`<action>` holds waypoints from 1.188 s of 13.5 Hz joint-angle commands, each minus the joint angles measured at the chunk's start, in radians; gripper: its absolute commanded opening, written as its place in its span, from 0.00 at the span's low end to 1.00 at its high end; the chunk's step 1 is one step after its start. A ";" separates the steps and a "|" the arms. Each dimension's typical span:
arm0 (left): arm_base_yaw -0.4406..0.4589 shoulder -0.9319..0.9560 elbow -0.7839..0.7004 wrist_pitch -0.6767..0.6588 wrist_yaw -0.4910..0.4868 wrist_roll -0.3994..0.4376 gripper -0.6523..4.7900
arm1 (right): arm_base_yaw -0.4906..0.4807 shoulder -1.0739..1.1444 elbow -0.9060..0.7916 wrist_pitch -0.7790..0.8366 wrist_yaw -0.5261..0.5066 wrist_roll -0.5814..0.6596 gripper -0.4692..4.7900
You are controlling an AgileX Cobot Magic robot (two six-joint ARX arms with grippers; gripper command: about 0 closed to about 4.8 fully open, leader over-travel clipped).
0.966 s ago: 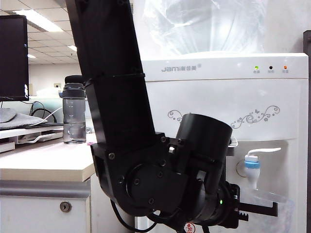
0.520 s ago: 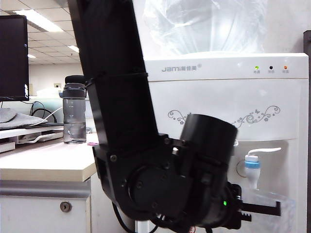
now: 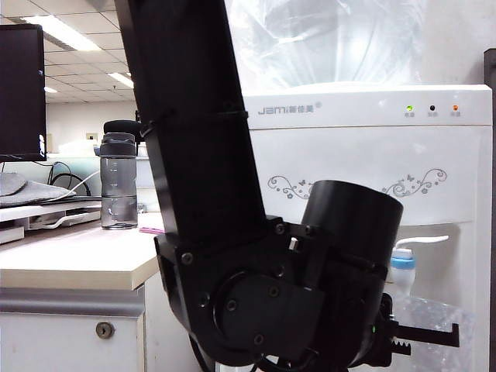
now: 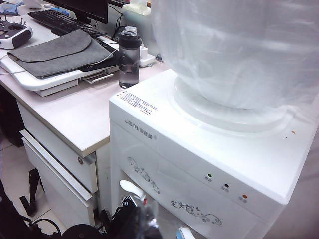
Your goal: Pick up the plastic mug from the left desk, go to the cold water outlet of the water dispenser, press the vertical switch to get some water, then put the mug back on the desk.
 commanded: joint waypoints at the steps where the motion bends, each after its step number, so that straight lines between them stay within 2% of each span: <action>1: -0.004 -0.006 0.006 -0.034 0.005 -0.003 0.11 | 0.000 0.001 0.002 0.013 0.005 -0.002 0.09; 4: -0.004 -0.006 0.006 -0.084 0.019 -0.005 0.11 | 0.000 0.001 0.002 0.013 0.005 -0.002 0.09; 11: -0.003 -0.006 0.010 -0.086 0.014 -0.038 0.11 | 0.000 0.001 0.002 0.013 0.005 -0.002 0.09; 13: -0.003 -0.006 0.011 -0.086 0.007 -0.089 0.11 | 0.000 0.001 0.002 0.013 0.005 -0.002 0.09; 16: -0.002 -0.006 0.011 -0.085 0.003 -0.093 0.11 | 0.000 0.001 0.002 0.013 0.000 -0.001 0.09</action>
